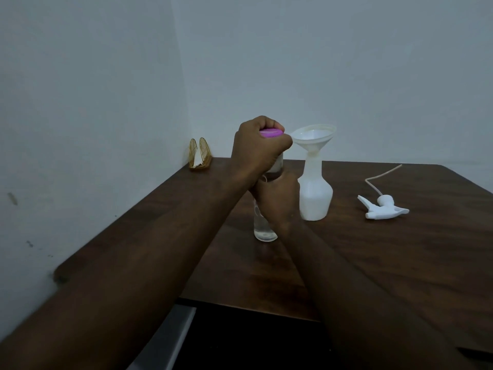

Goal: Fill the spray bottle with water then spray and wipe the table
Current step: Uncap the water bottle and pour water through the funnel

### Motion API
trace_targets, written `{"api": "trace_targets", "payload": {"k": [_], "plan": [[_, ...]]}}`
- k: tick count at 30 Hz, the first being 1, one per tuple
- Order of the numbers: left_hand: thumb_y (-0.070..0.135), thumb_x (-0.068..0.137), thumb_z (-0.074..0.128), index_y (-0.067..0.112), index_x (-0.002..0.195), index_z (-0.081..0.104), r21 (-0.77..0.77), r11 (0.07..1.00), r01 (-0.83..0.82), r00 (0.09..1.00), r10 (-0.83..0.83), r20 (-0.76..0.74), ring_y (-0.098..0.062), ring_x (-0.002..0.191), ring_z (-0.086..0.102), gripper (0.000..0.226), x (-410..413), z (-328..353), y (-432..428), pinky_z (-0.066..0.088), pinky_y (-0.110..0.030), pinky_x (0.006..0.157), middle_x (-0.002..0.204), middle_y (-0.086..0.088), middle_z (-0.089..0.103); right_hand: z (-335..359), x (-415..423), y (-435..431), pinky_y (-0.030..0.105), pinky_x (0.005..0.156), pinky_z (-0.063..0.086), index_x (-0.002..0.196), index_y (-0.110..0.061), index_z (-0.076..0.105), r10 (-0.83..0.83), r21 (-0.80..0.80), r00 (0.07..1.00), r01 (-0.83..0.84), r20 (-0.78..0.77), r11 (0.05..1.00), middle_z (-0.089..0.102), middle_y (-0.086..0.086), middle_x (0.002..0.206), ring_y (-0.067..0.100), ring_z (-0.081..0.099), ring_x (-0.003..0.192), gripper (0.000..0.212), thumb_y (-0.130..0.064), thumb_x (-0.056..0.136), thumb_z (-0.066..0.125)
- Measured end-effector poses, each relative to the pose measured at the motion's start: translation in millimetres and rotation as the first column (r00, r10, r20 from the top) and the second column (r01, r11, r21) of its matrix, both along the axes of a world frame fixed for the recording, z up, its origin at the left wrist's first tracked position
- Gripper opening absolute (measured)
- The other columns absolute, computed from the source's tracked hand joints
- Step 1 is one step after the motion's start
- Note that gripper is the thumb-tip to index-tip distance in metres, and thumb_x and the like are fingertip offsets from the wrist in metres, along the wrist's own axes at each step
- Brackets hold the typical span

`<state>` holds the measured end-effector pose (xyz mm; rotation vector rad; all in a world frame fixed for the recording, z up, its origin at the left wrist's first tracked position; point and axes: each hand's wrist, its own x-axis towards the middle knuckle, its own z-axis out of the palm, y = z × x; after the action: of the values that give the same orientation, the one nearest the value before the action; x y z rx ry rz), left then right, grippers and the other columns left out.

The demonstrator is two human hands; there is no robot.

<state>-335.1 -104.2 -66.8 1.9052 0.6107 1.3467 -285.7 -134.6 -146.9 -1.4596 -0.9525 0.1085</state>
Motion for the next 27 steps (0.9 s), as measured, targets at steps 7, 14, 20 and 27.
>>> {"api": "trace_targets", "payload": {"k": [7, 14, 20, 27], "plan": [[0.032, 0.096, 0.056, 0.012, 0.090, 0.067, -0.220, 0.975, 0.039, 0.975, 0.011, 0.221, -0.017, 0.086, 0.064, 0.023, -24, -1, -2, 0.054, -0.034, 0.081, 0.090, -0.005, 0.068, 3, -4, -9, 0.018, 0.068, 0.053, 0.106, -0.015, 0.058, 0.055, 0.052, 0.994, -0.050, -0.100, 0.997, 0.069, 0.000, 0.093, 0.010, 0.067, 0.082, 0.040, -0.025, 0.072, 0.077], [0.048, 0.099, 0.042, 0.009, 0.122, 0.058, -0.342, 0.935, 0.093, 0.992, -0.059, 0.110, -0.021, 0.108, 0.061, 0.048, -26, 15, 2, 0.050, -0.037, 0.091, 0.122, -0.010, 0.064, 0, -3, -8, 0.024, 0.071, 0.057, 0.104, -0.012, 0.058, 0.066, 0.050, 0.995, -0.062, -0.076, 0.997, 0.066, 0.001, 0.086, 0.013, 0.066, 0.077, 0.038, -0.026, 0.072, 0.074], [0.046, 0.099, 0.044, 0.008, 0.104, 0.063, -0.255, 0.965, -0.052, 0.982, 0.096, 0.164, -0.015, 0.085, 0.064, 0.042, -24, 10, -4, 0.051, -0.029, 0.079, 0.096, -0.005, 0.068, 0, -2, -7, 0.028, 0.078, 0.059, 0.106, -0.016, 0.057, 0.069, 0.037, 0.993, -0.066, -0.094, 0.997, 0.068, 0.000, 0.092, 0.013, 0.067, 0.084, 0.038, -0.026, 0.074, 0.074], [0.055, 0.098, 0.037, 0.015, 0.121, 0.057, -0.338, 0.932, 0.128, 0.990, -0.098, 0.104, -0.022, 0.101, 0.065, 0.051, -26, 14, -1, 0.048, -0.044, 0.098, 0.110, -0.008, 0.068, -3, 1, -6, 0.033, 0.079, 0.061, 0.104, -0.018, 0.057, 0.069, 0.041, 0.995, -0.066, -0.071, 0.997, 0.067, -0.001, 0.090, 0.013, 0.067, 0.083, 0.037, -0.031, 0.072, 0.073]]}}
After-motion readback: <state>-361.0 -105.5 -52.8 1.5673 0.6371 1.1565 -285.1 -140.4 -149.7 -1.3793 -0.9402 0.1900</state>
